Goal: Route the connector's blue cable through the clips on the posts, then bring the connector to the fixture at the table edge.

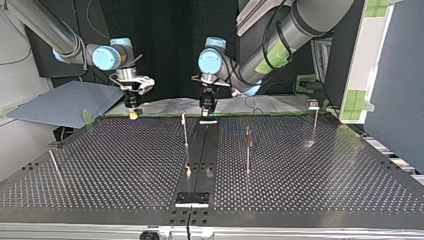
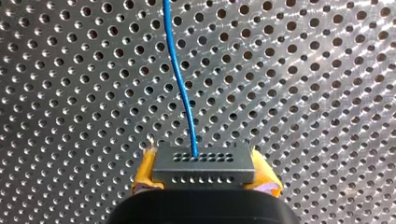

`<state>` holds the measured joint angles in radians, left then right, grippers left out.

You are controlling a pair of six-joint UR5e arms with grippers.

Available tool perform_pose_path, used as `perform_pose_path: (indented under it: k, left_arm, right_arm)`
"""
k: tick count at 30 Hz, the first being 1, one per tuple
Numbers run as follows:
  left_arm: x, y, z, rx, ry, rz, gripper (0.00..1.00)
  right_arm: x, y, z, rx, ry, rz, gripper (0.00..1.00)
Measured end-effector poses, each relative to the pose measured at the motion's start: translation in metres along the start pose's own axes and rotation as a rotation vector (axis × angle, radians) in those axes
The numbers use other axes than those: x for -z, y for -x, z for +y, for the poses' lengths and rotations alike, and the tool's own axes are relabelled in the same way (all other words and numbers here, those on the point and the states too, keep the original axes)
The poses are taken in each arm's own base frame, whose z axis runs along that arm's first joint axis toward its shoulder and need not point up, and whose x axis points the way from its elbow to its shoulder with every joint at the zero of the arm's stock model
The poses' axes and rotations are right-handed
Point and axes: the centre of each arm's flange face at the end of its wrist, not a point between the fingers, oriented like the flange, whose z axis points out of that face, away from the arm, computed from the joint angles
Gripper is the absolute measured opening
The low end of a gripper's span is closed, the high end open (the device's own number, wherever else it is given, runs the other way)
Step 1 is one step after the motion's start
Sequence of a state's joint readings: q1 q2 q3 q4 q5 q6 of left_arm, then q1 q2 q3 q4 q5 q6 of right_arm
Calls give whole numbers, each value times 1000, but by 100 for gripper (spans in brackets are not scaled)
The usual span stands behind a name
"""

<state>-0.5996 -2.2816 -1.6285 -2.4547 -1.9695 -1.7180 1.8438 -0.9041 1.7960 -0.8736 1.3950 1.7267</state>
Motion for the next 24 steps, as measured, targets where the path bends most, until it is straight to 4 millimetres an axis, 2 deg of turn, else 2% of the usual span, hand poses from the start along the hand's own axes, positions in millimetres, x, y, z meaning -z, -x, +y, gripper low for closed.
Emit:
perform_pose_path:
  k: [10, 18, 24]
  left_arm:
    - [-10, 8, 2, 7, 1, -16, 0]
    - [-15, 11, 4, 9, 1, -21, 0]
    - [-21, 16, 5, 12, -3, -29, 0]
  right_arm:
    - [-3, -1, 8, -1, 17, 4, 2]
    - [-9, 14, 14, -3, 35, -21, 2]
    - [-15, 13, 15, -2, 35, -19, 2]
